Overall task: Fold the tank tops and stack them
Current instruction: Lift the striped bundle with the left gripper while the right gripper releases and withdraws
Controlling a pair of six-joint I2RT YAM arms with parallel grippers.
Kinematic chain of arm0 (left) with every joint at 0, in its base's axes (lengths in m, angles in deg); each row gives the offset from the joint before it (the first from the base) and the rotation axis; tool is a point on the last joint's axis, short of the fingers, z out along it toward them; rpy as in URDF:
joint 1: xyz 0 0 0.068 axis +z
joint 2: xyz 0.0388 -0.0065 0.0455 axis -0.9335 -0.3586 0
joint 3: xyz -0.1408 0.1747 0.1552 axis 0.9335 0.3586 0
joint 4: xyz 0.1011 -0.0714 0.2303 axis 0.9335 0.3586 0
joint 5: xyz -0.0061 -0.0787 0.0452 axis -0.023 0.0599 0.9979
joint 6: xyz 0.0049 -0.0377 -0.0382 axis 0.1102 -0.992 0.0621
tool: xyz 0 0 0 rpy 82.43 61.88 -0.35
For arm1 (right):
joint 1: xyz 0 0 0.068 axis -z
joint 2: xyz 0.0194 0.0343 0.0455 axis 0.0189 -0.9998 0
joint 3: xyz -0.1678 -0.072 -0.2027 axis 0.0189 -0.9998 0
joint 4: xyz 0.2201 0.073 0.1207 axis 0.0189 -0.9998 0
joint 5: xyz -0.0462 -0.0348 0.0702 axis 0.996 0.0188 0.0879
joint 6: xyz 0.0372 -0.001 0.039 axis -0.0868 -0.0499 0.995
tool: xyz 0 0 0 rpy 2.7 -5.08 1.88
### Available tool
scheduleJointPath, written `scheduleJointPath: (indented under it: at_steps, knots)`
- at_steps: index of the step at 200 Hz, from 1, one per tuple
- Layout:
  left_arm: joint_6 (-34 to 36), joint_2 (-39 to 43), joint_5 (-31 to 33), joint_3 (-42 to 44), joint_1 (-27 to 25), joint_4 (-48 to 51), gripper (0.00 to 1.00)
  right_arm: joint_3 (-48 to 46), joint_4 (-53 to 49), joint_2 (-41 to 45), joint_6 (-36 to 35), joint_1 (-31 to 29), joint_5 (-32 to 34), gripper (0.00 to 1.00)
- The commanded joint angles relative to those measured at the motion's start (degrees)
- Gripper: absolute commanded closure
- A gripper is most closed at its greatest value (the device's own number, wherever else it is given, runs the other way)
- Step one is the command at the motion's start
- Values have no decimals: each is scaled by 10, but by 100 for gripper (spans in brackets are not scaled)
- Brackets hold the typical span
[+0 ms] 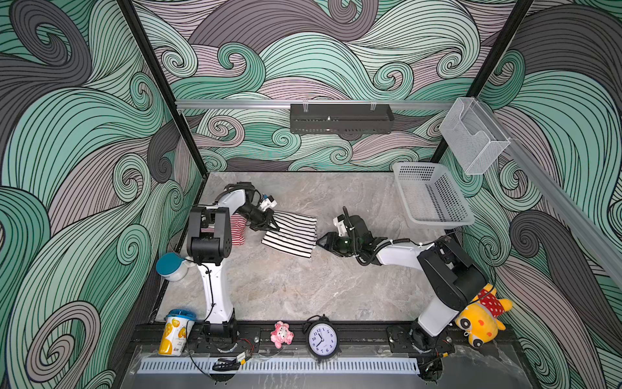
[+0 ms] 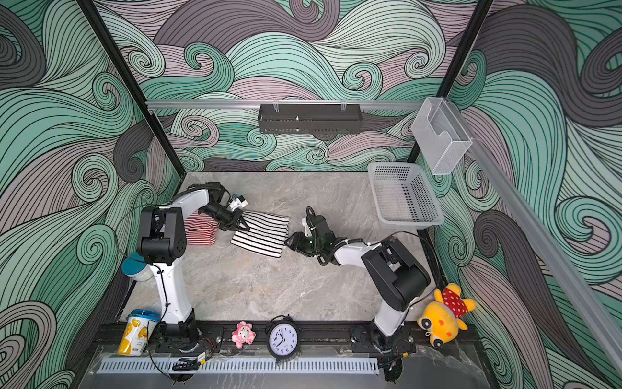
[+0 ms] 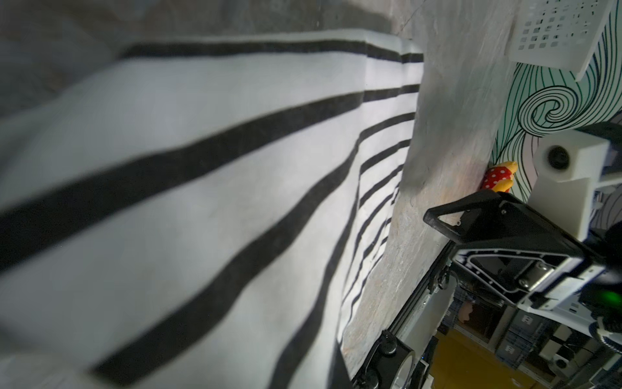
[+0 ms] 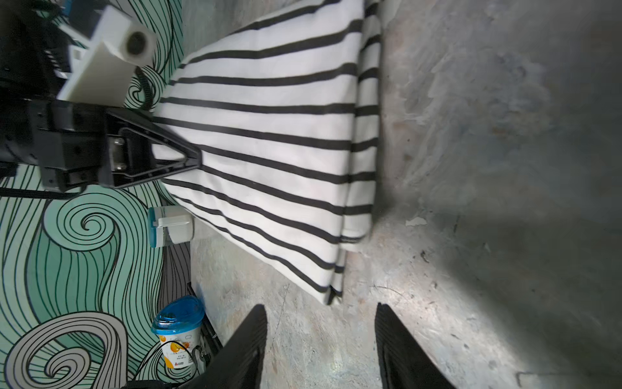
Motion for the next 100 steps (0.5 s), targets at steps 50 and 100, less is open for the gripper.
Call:
scheduleJointPath:
  at_steps: [50, 100]
  knots:
    - [140, 34, 130, -124, 92, 188, 100, -8, 12, -39, 12, 3, 3, 47]
    - [206, 21, 136, -213, 156, 283, 100, 17, -16, -57, 11, 3, 0, 48]
